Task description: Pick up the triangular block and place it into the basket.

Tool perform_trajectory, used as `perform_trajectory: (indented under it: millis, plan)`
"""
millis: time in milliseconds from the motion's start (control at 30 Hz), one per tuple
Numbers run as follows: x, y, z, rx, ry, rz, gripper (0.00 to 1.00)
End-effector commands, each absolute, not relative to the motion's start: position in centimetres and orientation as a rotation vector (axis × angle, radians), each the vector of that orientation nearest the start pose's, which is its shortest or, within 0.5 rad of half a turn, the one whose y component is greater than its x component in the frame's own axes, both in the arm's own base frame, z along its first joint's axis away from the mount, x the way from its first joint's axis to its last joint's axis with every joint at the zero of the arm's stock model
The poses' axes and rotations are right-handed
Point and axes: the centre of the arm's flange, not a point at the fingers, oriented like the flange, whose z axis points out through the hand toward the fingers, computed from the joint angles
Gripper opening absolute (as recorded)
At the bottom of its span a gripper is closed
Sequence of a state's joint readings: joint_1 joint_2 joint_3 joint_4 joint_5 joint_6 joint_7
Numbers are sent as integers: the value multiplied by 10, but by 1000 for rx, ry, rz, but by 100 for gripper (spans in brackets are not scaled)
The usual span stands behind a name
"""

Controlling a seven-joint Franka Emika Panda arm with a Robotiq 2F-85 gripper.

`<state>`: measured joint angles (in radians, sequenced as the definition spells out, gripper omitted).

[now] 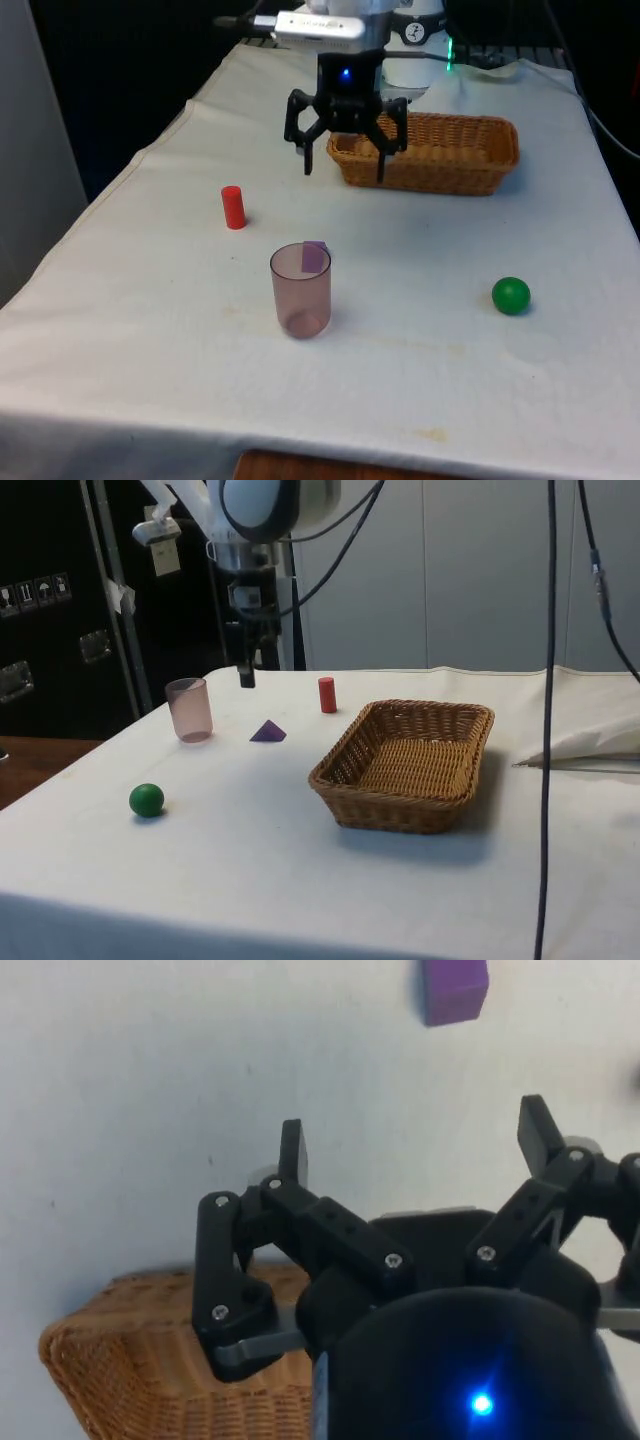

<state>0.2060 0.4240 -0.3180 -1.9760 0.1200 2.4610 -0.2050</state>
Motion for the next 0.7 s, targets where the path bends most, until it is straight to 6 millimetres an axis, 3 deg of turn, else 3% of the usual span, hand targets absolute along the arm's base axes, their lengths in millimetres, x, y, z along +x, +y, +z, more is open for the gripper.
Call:
perform_trajectory:
  millis: [0,233,667]
  plan:
    - [622,-62,267,-3190,-64,-129,100]
    - [632,-72,256,-3189,-80,-132,100]
    - [631,-92,232,-3171,-98,-97,100]
